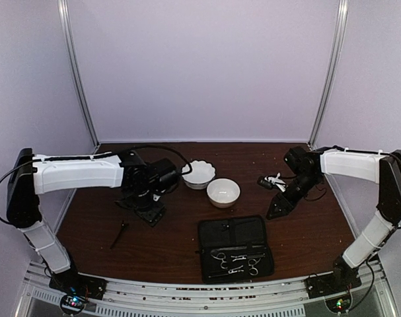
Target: Sort the hair-cutting tools
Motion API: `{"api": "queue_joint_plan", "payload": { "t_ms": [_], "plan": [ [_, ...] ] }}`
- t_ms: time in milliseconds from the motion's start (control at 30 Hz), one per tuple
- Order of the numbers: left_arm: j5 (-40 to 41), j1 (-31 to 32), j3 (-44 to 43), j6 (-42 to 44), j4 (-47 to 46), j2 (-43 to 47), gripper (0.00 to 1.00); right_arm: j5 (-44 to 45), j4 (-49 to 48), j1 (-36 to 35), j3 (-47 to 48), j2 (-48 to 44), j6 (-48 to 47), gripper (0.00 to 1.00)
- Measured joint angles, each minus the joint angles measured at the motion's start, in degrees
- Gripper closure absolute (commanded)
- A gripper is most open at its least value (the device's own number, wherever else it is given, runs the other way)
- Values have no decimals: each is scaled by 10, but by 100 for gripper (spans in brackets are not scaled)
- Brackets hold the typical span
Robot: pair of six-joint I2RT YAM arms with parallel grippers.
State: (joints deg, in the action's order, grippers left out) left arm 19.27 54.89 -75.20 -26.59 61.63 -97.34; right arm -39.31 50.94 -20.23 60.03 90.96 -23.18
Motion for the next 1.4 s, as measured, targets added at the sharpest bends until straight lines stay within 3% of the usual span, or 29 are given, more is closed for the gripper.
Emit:
{"api": "queue_joint_plan", "payload": {
  "t_ms": [167, 400, 533, 967, 1400],
  "plan": [
    [16, -39, 99, -87, 5, 49, 16, 2, -3, 0, 0, -1, 0, 57],
    [11, -88, 181, -130, -12, 89, 38, 2, -7, 0, 0, -8, 0, 57],
    [-3, -120, 194, -120, -38, 94, 49, 2, -7, 0, 0, -8, 0, 57],
    [-46, -187, 230, -66, -82, 96, 70, 2, -12, 0, 0, -8, -4, 57],
    [-84, -201, 216, 4, -105, 30, 78, 2, -13, 0, 0, -8, -6, 57]
  ]
}}
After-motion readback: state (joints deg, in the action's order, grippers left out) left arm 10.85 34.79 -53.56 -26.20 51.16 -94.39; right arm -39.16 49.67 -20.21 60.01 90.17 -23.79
